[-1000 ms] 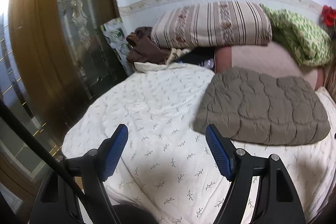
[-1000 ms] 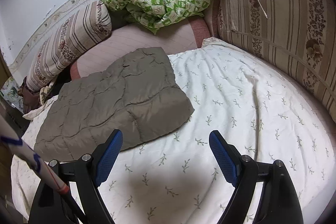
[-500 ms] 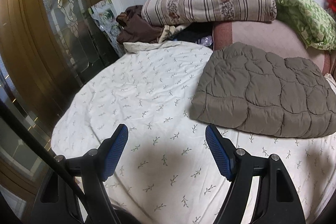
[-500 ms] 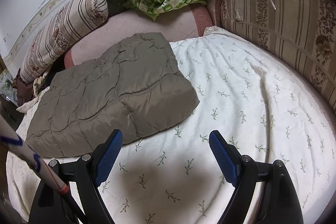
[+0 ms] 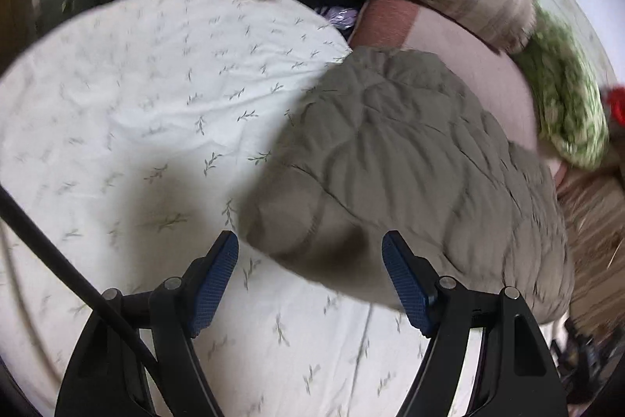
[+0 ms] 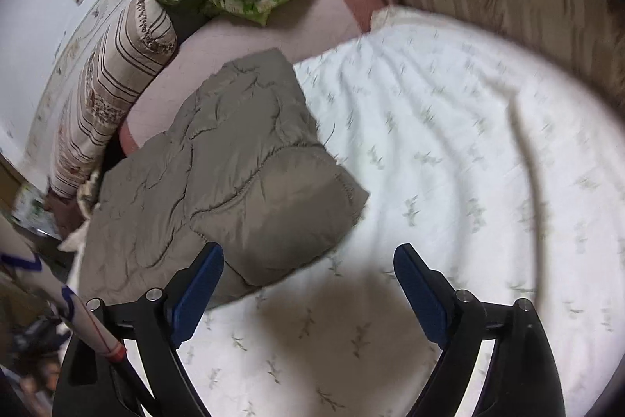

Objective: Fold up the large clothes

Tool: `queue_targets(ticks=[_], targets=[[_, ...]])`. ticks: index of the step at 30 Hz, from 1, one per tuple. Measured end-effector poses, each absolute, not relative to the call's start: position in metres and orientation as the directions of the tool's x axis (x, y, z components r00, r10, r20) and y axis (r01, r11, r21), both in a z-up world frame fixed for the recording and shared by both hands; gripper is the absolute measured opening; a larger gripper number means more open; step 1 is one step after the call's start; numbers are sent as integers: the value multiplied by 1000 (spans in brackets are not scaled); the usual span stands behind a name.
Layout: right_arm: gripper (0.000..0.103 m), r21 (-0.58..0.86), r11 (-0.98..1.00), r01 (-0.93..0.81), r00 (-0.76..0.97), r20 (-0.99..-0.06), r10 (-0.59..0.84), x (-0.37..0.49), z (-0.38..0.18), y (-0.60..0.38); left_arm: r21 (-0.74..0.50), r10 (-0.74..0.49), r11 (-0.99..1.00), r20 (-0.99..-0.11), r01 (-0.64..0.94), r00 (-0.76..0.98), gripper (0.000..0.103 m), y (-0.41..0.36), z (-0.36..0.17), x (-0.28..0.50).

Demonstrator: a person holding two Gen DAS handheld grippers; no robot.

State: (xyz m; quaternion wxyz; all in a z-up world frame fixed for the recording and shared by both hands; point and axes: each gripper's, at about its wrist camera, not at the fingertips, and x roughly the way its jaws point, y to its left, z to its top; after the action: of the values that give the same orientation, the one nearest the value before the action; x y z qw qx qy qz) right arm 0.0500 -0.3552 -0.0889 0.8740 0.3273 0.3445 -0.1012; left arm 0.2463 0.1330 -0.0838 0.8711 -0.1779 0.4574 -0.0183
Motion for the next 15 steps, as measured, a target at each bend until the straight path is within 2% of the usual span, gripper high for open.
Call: queue_targets(ticks=[5,8,9,12,13,15], targets=[[92,636,675,375,728,-653,211,86,-114,-364,-545,-434,834,-740,-81,514,77,153,-119,280],[100,680,637,363,729,-633,261,111,-122,-365,-534,-463,846,-731,3,501,90,144,-119,295],[103,683,633,364,730,-631,262,117,-124,-365,-515,-463,857,-734,38,496,90,137,-120,300],[102,673,642,368,712,-648,271,132,-131,-364,-479,-432,877,-754,36,495,90,121,-122,308],[98,672,644,365,709,-649,276,134,-132,-364,-458,-413,888,-759,39,503,83,117,-118,308],[71,663,659,356,707,-652,273,136,-125,-360,-420,-390,905,-754,68,528,70,107,-103,303]])
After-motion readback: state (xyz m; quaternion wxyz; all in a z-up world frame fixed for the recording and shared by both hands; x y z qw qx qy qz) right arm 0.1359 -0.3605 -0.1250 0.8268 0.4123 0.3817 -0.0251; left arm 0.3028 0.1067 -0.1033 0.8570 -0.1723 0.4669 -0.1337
